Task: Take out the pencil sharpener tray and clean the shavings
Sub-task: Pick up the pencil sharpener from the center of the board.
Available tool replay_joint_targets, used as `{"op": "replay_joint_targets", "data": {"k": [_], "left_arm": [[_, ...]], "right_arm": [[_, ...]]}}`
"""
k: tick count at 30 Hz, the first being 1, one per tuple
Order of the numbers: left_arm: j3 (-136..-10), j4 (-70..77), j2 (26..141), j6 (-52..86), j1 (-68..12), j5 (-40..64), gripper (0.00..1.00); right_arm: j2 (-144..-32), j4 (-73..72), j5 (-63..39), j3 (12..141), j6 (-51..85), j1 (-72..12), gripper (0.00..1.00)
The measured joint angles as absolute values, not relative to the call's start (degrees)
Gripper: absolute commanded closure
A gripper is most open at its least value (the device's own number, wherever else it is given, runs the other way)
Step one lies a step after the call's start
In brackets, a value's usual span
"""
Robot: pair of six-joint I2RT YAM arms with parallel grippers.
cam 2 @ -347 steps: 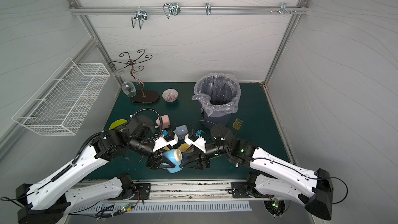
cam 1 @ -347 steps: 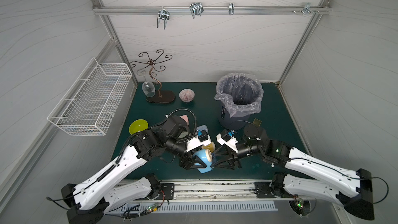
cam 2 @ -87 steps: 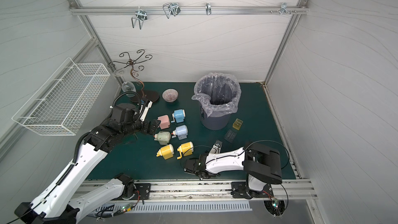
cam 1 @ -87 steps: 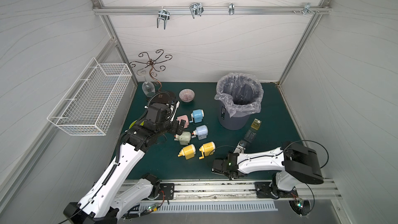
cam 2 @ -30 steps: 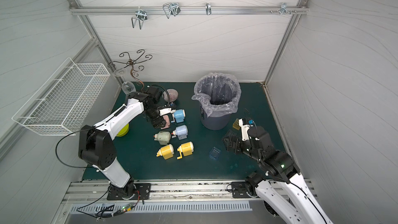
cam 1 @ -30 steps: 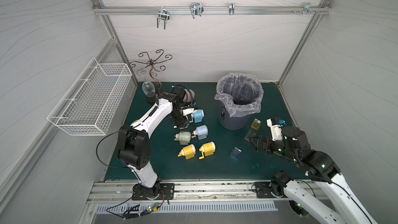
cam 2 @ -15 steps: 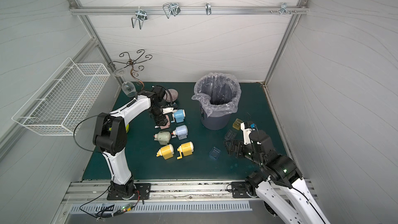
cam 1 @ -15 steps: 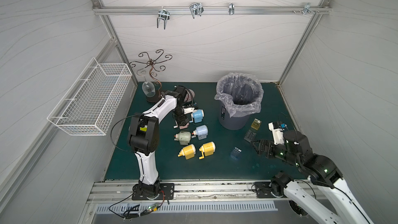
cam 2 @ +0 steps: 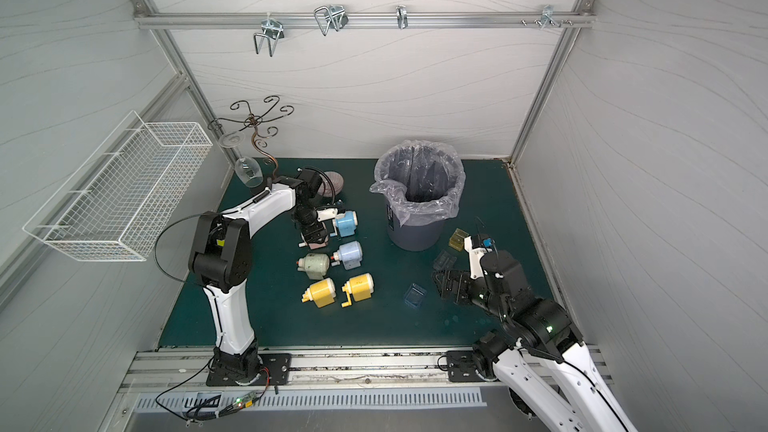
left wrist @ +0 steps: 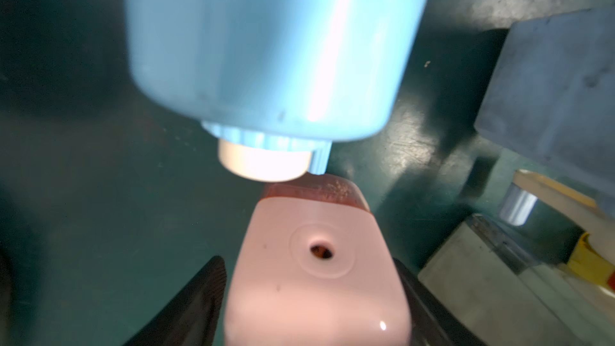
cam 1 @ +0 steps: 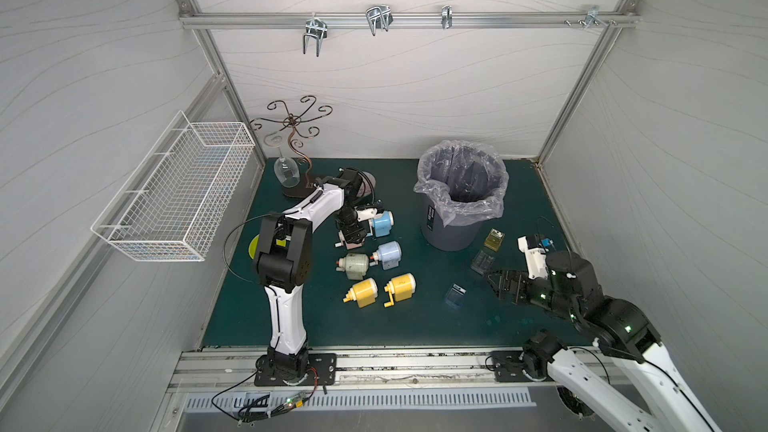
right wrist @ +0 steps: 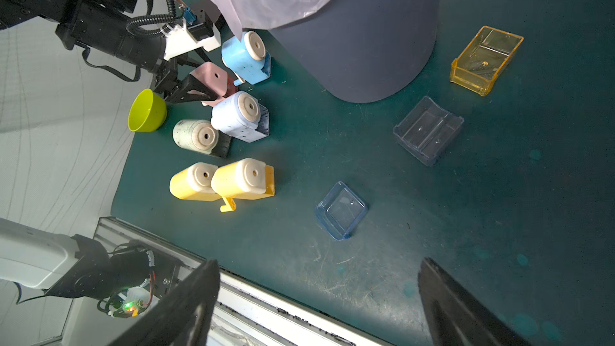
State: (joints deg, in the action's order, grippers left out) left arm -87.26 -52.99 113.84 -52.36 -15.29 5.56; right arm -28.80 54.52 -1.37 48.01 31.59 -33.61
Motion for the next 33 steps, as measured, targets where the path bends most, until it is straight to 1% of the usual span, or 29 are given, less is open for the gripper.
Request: {"op": "replay_joint_targets", "data": {"k": [8,9,11,12,15,16,22,23,27,33], "left_arm": [[-84.14,-50.98,113.84,-52.29,-15.25,5.39,0.3],[-83.9,-50.68,113.84,-52.31,-15.25,5.43,0.32],[-83.77,-50.19,113.84,-52.25,-15.25,5.48,0.39],[-83.77,-49.95,113.84,-52.12,-15.25,5.56,0.43],[-83.74,-49.74,113.84,-51.81,-15.25,5.63,0.64],[-83.66,-49.56,113.84,-51.64,-15.25,5.56,0.7],[-81.52,-47.99,111.98,-51.22,-15.27,4.86,0.99],[-81.32,-48.07,111.55,-51.2,-15.25,4.78,1.0],[-81.14,-48.58,107.57,-51.11,-15.27,4.71,1.0],[-83.81,-54.41,95.85,-50.52,-15.99,6.39,1.0]], "right_arm": [[-28.8,54.5,-1.58,47.99,31.62,-33.61,0.07],[-28.8,54.5,-1.56,47.97,31.62,-33.61,0.07],[-28.8,54.52,-1.56,47.9,31.62,-33.61,0.07],[-28.8,54.5,-1.56,47.9,31.62,-33.61,0.07],[-28.8,54.5,-1.56,47.9,31.62,-33.61,0.07],[-28.8,54.5,-1.56,47.9,31.64,-33.61,0.07],[-28.62,54.5,-1.54,47.9,31.66,-33.61,0.09],[-28.56,54.52,-1.54,47.9,31.66,-33.61,0.09],[-28.36,54.5,-1.54,47.92,31.29,-33.61,0.11],[-29.1,54.46,-1.58,50.57,25.89,-33.61,0.1]]}}
